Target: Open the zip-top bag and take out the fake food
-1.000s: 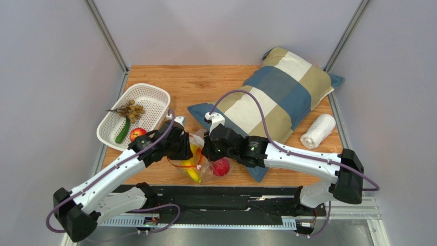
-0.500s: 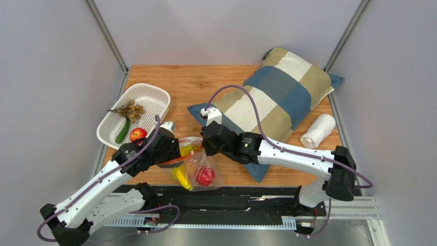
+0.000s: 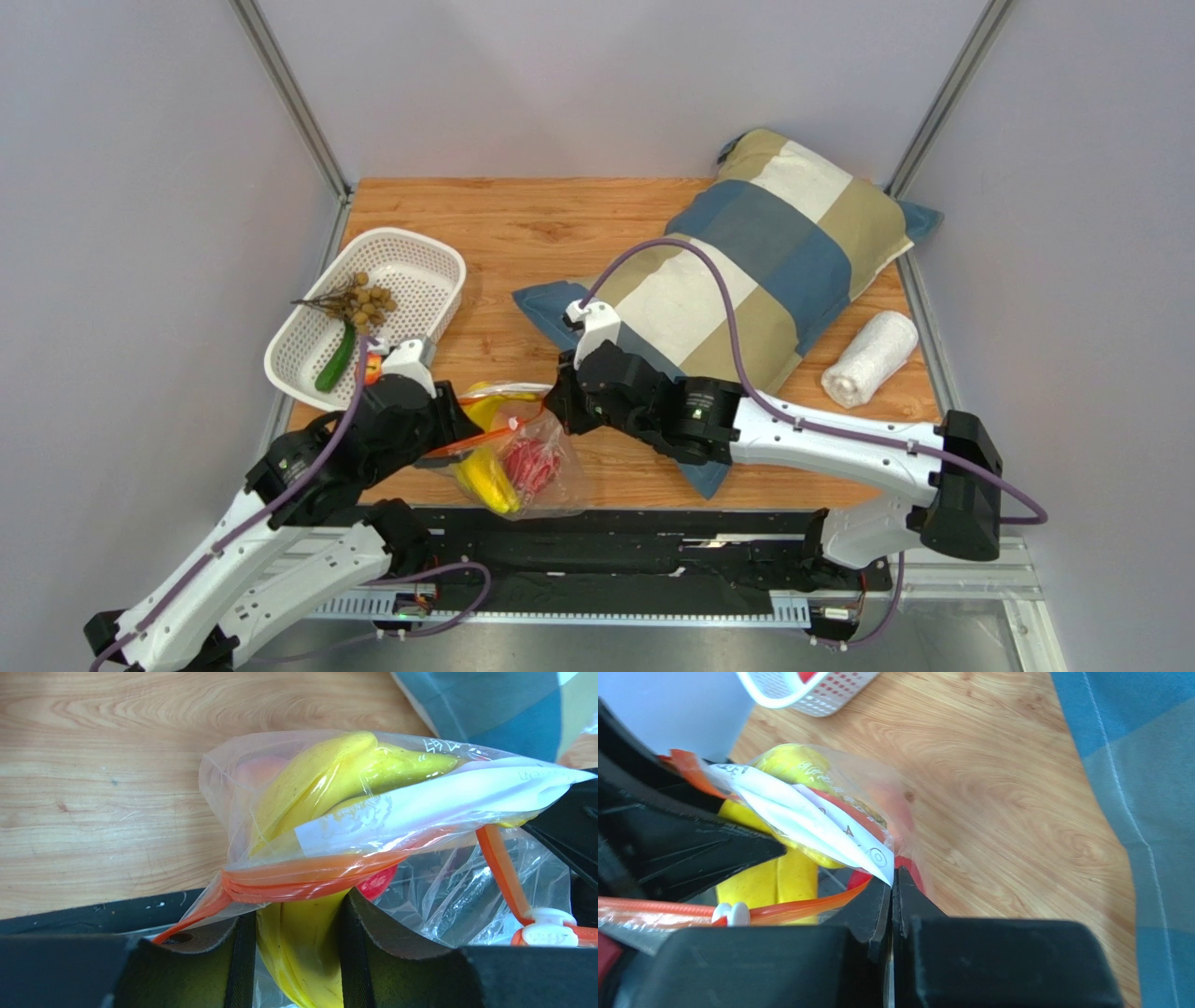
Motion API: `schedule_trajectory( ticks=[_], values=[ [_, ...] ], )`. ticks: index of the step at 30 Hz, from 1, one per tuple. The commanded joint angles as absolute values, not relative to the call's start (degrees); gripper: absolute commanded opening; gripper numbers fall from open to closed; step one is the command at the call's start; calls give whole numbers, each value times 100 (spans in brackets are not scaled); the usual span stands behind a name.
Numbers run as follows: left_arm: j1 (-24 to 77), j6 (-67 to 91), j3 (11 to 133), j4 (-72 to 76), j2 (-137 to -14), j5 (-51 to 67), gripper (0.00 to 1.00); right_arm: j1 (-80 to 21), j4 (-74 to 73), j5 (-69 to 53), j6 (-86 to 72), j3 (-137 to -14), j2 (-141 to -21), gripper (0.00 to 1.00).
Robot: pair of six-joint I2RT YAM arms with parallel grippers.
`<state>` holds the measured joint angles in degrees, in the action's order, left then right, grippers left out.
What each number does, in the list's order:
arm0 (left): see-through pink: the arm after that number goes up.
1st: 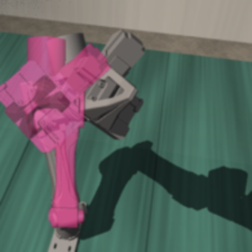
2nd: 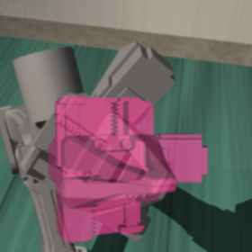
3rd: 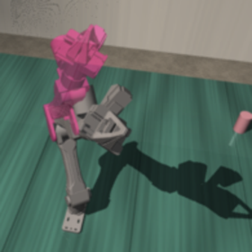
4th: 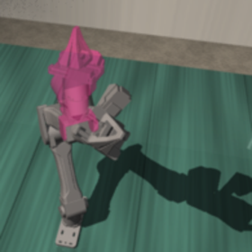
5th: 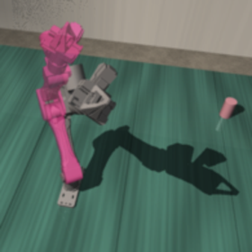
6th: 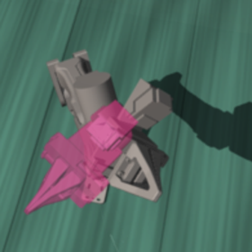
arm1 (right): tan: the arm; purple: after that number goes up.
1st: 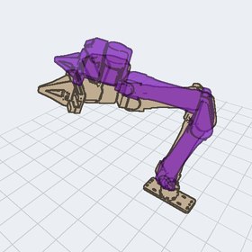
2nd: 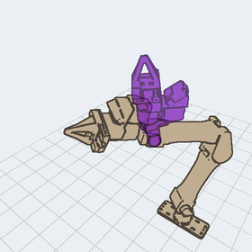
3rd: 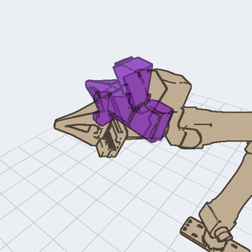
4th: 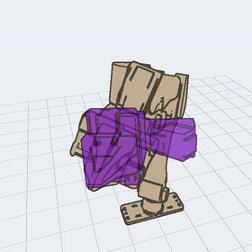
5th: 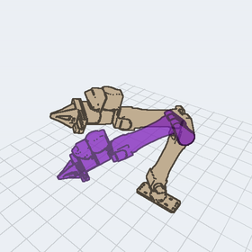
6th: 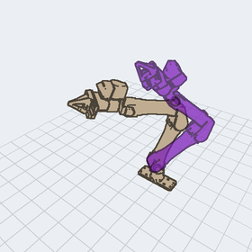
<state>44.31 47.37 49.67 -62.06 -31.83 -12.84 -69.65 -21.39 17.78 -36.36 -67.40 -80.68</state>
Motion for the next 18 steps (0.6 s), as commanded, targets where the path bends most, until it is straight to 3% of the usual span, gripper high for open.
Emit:
schedule_trajectory(
  ticks=[1,4,9,18],
  values=[
    [4421,5010,5071,-6214,-2900,-1995,0,-6768,-2464,2312,-3393,-5979,-7577,0],
    [4421,4931,5063,-5969,-3067,-1978,0,-6759,-2329,2197,-3401,-5845,-7462,0],
    [4421,4114,4853,-5186,-3173,-898,0,-6715,-2812,2619,-3621,-6231,-7646,0],
    [4421,4043,4166,-4009,-1918,202,0,-6539,-2514,2891,-2883,-5873,-7866,0]
  ],
)
